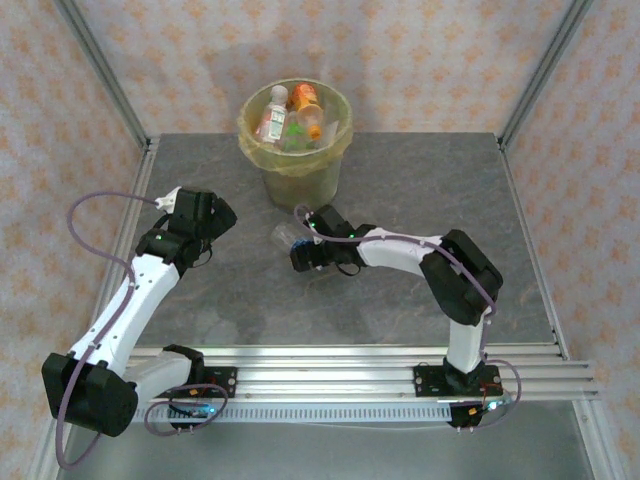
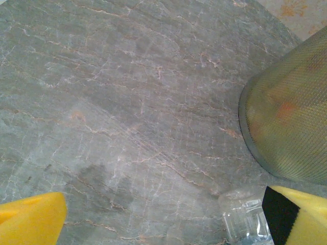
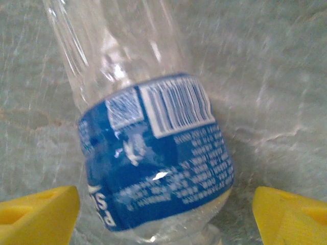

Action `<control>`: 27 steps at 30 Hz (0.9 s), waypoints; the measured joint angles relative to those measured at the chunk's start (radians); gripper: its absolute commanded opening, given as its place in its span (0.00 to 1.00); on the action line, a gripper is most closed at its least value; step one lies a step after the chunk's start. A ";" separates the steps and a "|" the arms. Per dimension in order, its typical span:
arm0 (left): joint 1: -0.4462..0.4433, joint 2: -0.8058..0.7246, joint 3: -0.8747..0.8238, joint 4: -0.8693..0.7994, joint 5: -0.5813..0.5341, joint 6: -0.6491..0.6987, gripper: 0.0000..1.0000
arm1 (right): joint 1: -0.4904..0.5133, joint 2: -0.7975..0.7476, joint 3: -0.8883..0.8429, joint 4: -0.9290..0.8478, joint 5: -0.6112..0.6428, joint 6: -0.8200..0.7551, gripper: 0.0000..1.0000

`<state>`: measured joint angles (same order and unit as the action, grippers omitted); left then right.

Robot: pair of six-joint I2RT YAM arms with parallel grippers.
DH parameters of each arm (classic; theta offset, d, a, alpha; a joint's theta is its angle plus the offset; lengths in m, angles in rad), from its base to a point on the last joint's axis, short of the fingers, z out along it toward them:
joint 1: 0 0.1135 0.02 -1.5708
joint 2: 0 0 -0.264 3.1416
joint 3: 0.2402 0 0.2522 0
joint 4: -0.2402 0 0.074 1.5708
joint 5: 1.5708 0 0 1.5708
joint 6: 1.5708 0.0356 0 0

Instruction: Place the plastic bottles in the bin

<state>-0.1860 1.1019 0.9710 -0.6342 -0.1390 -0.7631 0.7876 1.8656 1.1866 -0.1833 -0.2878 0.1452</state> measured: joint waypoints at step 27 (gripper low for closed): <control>0.000 0.000 0.000 -0.006 -0.026 -0.015 1.00 | 0.085 0.187 0.187 -0.051 0.182 -0.173 0.45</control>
<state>-0.1860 1.1015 0.9714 -0.6399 -0.1654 -0.7780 0.8722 2.0529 1.3739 -0.2344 -0.1062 -0.0280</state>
